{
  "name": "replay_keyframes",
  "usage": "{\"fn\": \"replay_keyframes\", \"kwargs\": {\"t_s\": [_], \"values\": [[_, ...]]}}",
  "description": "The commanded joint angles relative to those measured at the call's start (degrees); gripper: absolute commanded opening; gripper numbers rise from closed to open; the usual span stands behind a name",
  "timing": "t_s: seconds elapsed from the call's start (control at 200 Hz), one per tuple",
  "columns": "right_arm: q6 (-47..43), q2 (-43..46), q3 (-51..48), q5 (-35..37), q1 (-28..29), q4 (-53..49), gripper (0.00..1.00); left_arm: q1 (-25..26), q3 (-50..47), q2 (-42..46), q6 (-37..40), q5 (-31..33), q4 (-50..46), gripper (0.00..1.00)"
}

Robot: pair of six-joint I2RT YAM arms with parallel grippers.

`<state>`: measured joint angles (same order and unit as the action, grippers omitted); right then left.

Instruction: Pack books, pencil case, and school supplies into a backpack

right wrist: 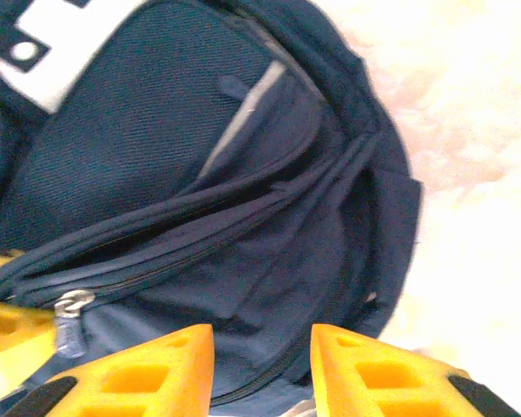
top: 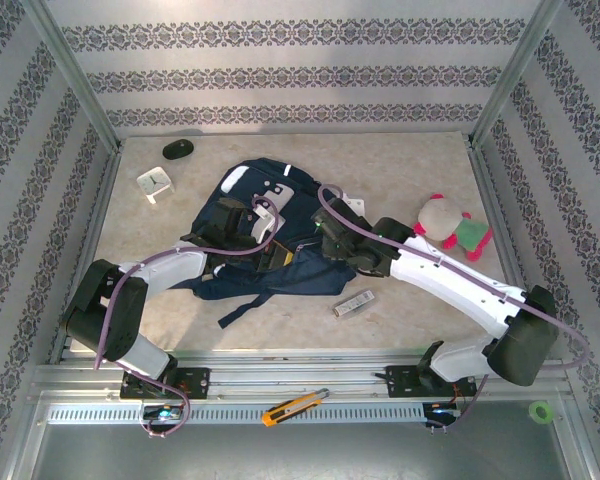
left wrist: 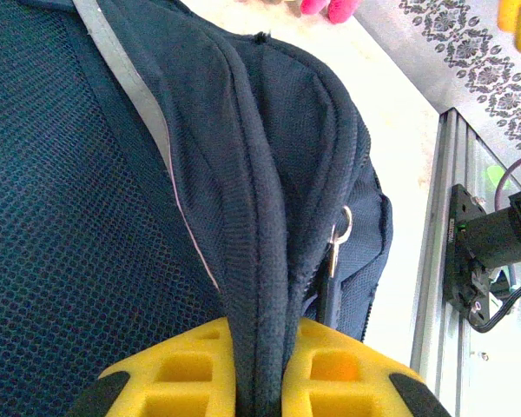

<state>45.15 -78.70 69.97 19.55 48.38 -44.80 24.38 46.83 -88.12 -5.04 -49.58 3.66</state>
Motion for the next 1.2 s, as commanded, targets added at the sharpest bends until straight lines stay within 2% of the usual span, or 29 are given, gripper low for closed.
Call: {"fn": "replay_keyframes", "kwargs": {"t_s": [0.0,0.13,0.305,0.43,0.505,0.555,0.705,0.759,0.869,1.034,1.194], "values": [[3.8,-2.1,-0.2,-5.7,2.0,3.9,0.37,-0.2,-1.1,1.1,-2.8,-0.4,-1.0,0.0],[9.2,-5.3,-0.7,-9.6,2.8,9.5,0.42,0.0,-3.3,1.7,-5.2,-2.0,5.0,0.0],[8.7,-10.9,1.1,-11.1,2.1,10.6,0.45,0.1,-4.0,0.6,-7.0,-3.7,7.3,0.0],[8.6,-12.3,0.9,-13.8,1.5,13.9,0.47,0.5,-4.8,0.6,-8.1,-3.8,9.7,0.1],[9.0,-12.5,0.3,-14.0,1.1,13.9,0.47,0.5,-5.8,0.5,-9.4,-3.9,12.5,0.25],[9.3,-12.1,-1.0,-14.6,0.4,14.4,0.47,0.6,-6.5,0.2,-9.9,-3.3,14.1,0.31],[10.1,-8.8,-5.8,-17.9,-1.6,18.7,0.45,1.6,-6.6,0.0,-9.3,-0.6,14.9,0.34],[9.9,-8.1,-6.4,-18.5,-1.9,18.5,0.45,2.1,-6.7,0.1,-9.4,0.8,15.6,0.42],[9.7,-4.8,-9.2,-19.9,-3.2,20.4,0.45,3.4,-6.6,0.6,-6.8,2.7,15.0,0.5],[8.7,0.3,-14.7,-27.4,-8.0,23.6,0.47,5.5,-5.3,1.7,-1.0,7.8,10.7,0.62],[7.3,3.6,-17.4,-28.4,-9.9,23.4,0.47,8.0,-3.4,0.7,2.4,9.3,9.3,0.66]]}}
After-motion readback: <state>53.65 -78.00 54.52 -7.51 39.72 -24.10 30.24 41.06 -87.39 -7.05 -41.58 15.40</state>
